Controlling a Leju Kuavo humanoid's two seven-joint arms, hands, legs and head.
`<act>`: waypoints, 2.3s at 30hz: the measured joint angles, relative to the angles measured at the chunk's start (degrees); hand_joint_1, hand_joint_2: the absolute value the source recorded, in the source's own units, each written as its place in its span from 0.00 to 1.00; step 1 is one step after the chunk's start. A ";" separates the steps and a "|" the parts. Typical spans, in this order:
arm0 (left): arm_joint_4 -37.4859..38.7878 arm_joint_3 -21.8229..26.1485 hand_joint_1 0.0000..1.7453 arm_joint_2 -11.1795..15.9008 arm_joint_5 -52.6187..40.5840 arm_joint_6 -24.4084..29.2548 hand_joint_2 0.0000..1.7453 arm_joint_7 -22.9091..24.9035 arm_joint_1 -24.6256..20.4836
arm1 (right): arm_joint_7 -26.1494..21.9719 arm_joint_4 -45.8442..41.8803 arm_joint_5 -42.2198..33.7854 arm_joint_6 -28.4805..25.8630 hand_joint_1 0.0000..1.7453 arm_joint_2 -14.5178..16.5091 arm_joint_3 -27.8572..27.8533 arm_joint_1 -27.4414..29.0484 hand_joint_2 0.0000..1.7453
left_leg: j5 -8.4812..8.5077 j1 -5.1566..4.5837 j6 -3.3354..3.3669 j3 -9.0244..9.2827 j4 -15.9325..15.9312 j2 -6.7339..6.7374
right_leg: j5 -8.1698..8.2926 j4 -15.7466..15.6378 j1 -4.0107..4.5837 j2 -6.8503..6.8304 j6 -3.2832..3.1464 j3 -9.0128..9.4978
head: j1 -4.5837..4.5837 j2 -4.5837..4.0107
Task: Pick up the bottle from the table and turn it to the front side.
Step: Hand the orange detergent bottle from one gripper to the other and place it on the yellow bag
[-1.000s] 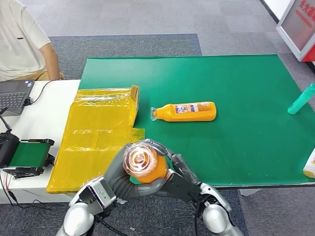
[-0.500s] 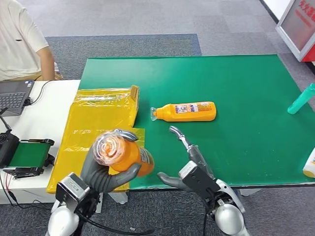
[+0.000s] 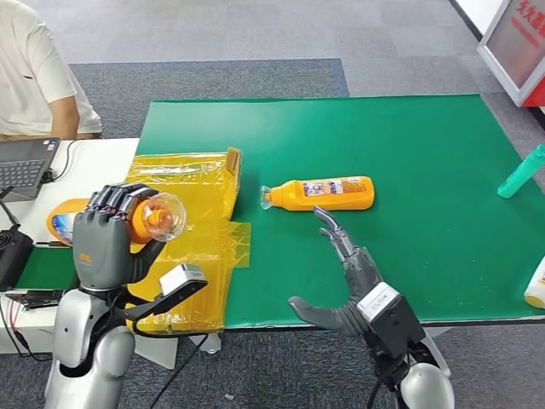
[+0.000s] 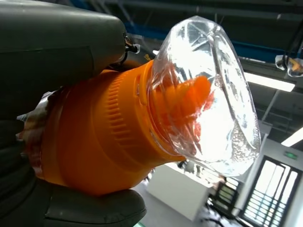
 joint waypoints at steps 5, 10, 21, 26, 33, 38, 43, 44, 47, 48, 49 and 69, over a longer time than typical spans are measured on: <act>6.93 0.45 1.00 3.01 -4.95 2.80 1.00 0.25 -2.18 | -0.72 -0.97 -1.84 0.16 0.00 -0.21 -0.05 0.18 1.00 | 0.01 0.00 -0.01 0.01 0.00 0.00 | 0.00 0.00 0.01 0.01 0.00 -0.02 | -0.01 0.00; 15.61 -1.58 1.00 6.35 -9.16 3.02 1.00 0.04 -5.40 | -1.76 -1.69 -2.90 -0.43 0.00 -0.88 -0.40 0.80 1.00 | 0.02 0.00 -0.02 0.00 0.00 0.00 | 0.00 0.00 0.01 0.00 -0.01 -0.04 | -0.01 0.00; 33.23 -7.06 1.00 7.81 -9.06 -1.04 1.00 1.87 -12.27 | -2.49 -3.04 -2.81 -0.43 0.00 -1.28 -1.07 1.68 1.00 | 0.03 0.00 0.01 0.00 0.00 0.01 | 0.01 0.00 0.01 0.01 -0.01 -0.04 | -0.01 0.00; 39.00 -8.27 1.00 6.97 -8.72 -2.14 1.00 2.22 -14.35 | -2.98 -3.43 -2.58 -0.43 0.00 -1.33 -1.42 2.07 1.00 | 0.03 0.00 0.01 -0.01 0.00 0.01 | 0.01 0.00 0.00 0.01 0.00 -0.05 | 0.01 -0.01; 44.59 -9.46 1.00 5.44 -8.70 -2.01 1.00 3.00 -15.50 | -3.69 -4.30 -2.55 -0.43 0.00 -1.35 -2.49 2.85 1.00 | 0.02 -0.01 0.01 -0.02 0.00 0.01 | 0.01 0.00 0.00 0.01 0.00 -0.04 | -0.01 0.00; 46.77 -9.65 0.50 4.91 -8.42 -1.89 1.00 3.41 -16.26 | -3.96 -4.53 -2.31 -0.43 0.00 -1.42 -2.72 3.08 1.00 | 0.02 0.00 0.01 -0.02 0.00 0.01 | 0.01 0.00 0.01 0.01 0.00 -0.05 | -0.01 -0.01; 48.13 -9.43 0.00 3.81 -8.20 -1.26 1.00 5.93 -16.83 | -4.28 -6.03 -1.37 -0.43 0.00 -1.42 -3.31 4.32 1.00 | 0.03 -0.01 0.01 -0.03 0.00 0.00 | 0.01 0.00 0.00 0.00 0.00 -0.04 | 0.00 0.00; 48.28 -9.35 0.00 3.60 -8.24 -1.23 1.00 6.31 -16.95 | -4.30 -6.39 -1.20 -0.44 0.00 -1.42 -3.47 4.61 1.00 | 0.02 -0.01 0.01 -0.03 0.00 0.00 | 0.01 0.00 0.00 0.00 0.00 -0.04 | 0.00 0.00; 48.60 -9.07 0.00 3.12 -8.87 -1.48 1.00 7.18 -17.12 | -4.57 -7.52 -0.88 -0.88 0.00 -1.51 -4.45 5.62 1.00 | 0.02 -0.01 0.02 -0.03 0.00 0.00 | 0.01 0.00 0.00 0.00 0.00 -0.04 | 0.00 -0.01; 48.73 -8.99 0.00 2.98 -9.17 -1.53 1.00 7.44 -17.12 | -4.76 -7.88 -0.95 -1.17 0.00 -1.60 -5.03 5.99 1.00 | 0.02 -0.01 0.02 -0.03 0.00 0.00 | 0.01 0.00 -0.01 0.00 0.00 -0.04 | 0.00 -0.02; 48.85 -8.93 0.00 2.82 -9.44 -1.52 1.00 7.68 -17.12 | -4.96 -8.22 -1.09 -1.43 0.00 -1.71 -5.73 6.36 1.00 | 0.01 -0.01 0.02 -0.03 0.00 0.00 | 0.01 0.00 -0.01 0.00 0.00 -0.03 | 0.00 -0.02; 38.79 -2.05 0.00 -0.12 3.71 -0.91 1.00 1.78 -12.48 | -5.17 -14.13 0.52 -0.37 0.00 -0.57 -12.60 10.10 1.00 | 0.00 -0.01 0.03 -0.03 0.00 0.00 | 0.01 0.00 0.00 0.00 0.00 -0.01 | 0.01 -0.01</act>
